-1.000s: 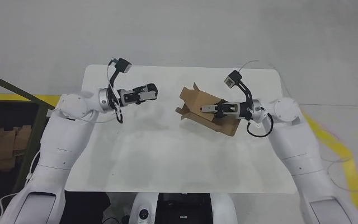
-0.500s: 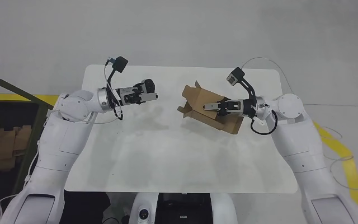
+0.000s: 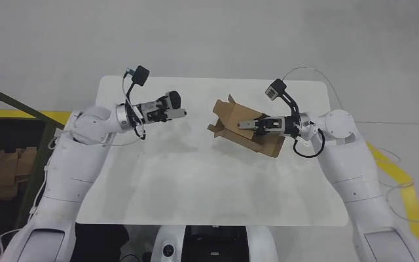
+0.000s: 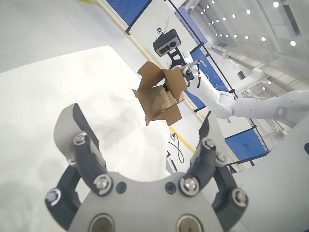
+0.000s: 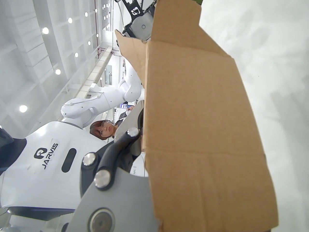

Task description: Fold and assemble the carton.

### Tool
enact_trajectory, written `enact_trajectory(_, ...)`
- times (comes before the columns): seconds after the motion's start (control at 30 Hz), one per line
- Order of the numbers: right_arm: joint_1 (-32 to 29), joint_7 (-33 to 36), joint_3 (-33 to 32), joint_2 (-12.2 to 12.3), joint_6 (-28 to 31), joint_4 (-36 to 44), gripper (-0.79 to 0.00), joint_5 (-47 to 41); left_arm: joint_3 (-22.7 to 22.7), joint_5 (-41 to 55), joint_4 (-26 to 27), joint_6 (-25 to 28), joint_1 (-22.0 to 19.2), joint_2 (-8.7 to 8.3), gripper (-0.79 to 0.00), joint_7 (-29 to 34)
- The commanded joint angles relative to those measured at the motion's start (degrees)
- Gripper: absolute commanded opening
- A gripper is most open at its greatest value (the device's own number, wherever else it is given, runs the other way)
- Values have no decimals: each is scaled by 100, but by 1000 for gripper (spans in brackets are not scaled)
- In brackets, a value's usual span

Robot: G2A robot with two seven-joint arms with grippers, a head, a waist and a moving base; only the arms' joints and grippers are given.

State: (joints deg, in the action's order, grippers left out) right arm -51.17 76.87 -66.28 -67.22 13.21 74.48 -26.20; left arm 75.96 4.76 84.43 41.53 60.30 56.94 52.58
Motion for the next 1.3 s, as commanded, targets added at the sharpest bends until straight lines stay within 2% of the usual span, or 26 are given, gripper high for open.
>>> enact_trajectory(0.0,0,0,0,0,0,0,-785,0,-22,-295,-89,438,3,8,0,-198)
enact_trajectory(0.27,0,0,0,0,0,0,-785,0,-64,-1357,-610,1647,-158,66,0,-1158)
enact_trajectory(0.53,0,0,0,0,0,0,-785,0,-271,-3830,-232,1647,-45,80,0,-2806)
enact_trajectory(0.67,0,0,0,0,0,0,-785,0,-523,-4993,-183,1647,-20,2,0,-3857)
enact_trajectory(0.8,0,0,0,0,0,0,-785,0,-846,-5946,-344,1647,-72,-110,0,-5078)
enact_trajectory(0.97,0,0,0,0,0,0,-785,0,-1284,-7110,-620,1647,-266,-289,0,-6686)
enact_trajectory(1.1,0,0,0,0,0,0,-785,0,-1631,-8248,-842,1647,-443,-453,0,-8224)
enact_trajectory(1.27,0,0,0,0,0,0,-785,0,-1914,-9394,-1083,1647,-662,-596,0,-9553)
